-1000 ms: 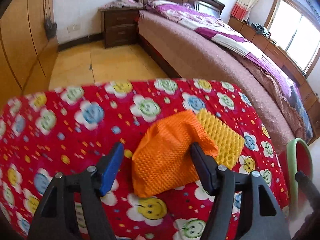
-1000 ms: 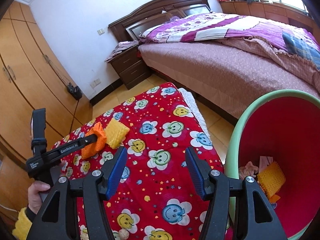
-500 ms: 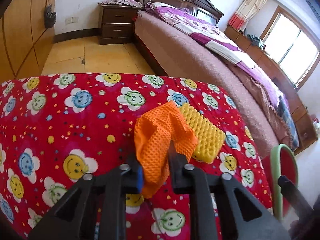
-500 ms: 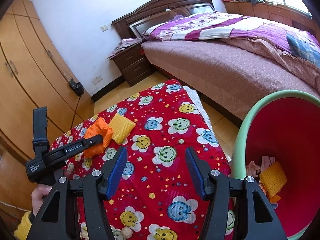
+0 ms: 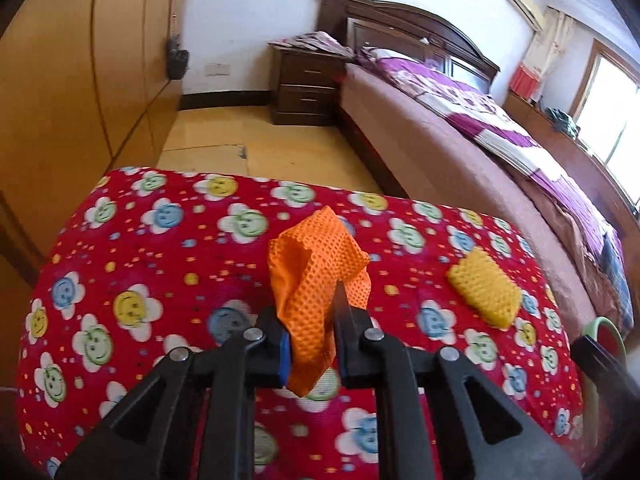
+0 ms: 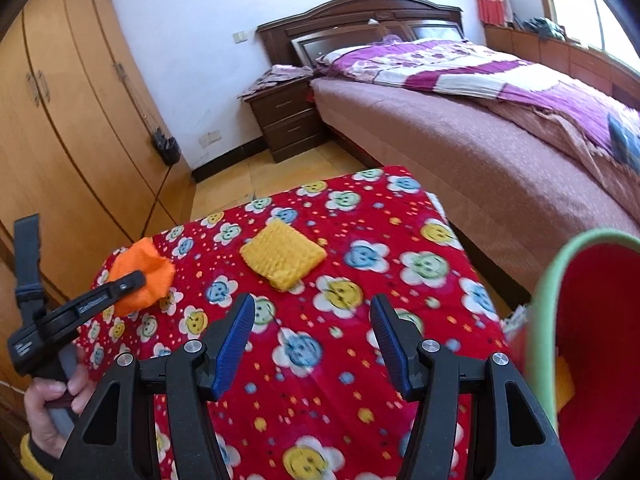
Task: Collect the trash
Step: 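Grasp the yellow foam pad with the right tool while the left tool holds the bag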
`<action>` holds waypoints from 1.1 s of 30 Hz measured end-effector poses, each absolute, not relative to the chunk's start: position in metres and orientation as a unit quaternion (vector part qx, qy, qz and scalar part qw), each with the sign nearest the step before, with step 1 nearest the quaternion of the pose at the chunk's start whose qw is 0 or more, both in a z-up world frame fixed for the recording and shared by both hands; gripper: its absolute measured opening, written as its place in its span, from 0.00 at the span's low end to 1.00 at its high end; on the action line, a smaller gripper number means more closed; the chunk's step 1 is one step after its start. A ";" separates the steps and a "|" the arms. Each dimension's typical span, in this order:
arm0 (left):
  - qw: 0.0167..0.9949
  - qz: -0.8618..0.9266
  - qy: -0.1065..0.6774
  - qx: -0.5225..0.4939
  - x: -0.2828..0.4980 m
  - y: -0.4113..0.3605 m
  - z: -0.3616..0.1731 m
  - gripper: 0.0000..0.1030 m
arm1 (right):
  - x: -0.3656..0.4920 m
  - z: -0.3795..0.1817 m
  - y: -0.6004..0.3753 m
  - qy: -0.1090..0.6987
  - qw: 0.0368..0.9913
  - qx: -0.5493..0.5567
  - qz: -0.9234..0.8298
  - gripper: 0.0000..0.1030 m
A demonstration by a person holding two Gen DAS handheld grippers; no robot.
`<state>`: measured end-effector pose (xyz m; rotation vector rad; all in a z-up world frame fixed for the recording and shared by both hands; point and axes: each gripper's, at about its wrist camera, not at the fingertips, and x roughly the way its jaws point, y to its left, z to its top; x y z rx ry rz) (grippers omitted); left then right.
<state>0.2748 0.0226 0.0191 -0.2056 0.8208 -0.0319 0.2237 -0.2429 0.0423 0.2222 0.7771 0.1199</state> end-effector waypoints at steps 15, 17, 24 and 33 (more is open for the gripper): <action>0.913 -0.026 0.391 -0.113 0.272 0.027 0.010 0.16 | 0.295 0.003 -0.202 0.412 0.909 0.056 0.035 0.59; 0.912 -0.027 0.391 -0.118 0.273 0.028 0.010 0.16 | 0.300 -0.005 -0.202 0.425 0.903 0.060 0.031 0.51; 0.911 -0.026 0.396 -0.113 0.274 0.029 0.007 0.16 | 0.298 -0.007 -0.201 0.422 0.905 0.057 0.021 0.22; 0.913 -0.034 0.391 -0.114 0.272 0.024 0.011 0.16 | 0.284 -0.001 -0.200 0.419 0.905 0.068 0.033 0.07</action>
